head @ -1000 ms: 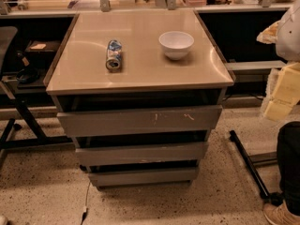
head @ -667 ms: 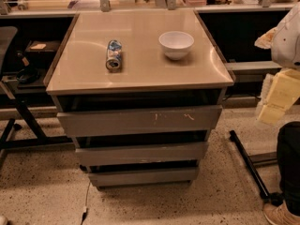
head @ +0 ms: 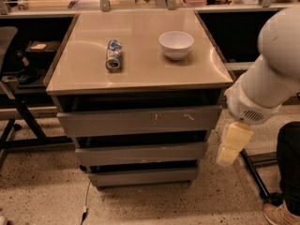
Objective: Open middle drawer
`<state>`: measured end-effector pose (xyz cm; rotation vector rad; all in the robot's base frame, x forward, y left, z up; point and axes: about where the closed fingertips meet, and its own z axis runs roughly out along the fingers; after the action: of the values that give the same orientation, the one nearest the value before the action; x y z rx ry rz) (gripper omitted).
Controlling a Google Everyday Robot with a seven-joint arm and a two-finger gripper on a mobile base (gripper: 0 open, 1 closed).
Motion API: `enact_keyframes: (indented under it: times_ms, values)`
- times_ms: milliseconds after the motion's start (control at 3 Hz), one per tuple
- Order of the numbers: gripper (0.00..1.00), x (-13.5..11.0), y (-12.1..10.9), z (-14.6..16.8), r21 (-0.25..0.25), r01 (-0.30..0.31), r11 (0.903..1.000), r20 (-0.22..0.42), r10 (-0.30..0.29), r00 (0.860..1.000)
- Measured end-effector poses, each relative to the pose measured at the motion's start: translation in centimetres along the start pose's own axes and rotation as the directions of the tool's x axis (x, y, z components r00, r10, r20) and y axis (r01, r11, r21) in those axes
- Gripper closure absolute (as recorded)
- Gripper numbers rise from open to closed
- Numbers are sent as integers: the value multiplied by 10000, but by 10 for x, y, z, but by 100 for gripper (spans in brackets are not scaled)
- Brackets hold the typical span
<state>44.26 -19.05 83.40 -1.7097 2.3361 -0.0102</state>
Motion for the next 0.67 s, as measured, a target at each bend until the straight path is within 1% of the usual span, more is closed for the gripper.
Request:
enact_keyframes:
  times_ms: [333, 667]
  values:
    - [0, -1, 18, 79, -938, -21, 9956, -222, 0, 9998]
    - [0, 1, 22, 89, -1081, -57, 9941, -252, 30, 9997]
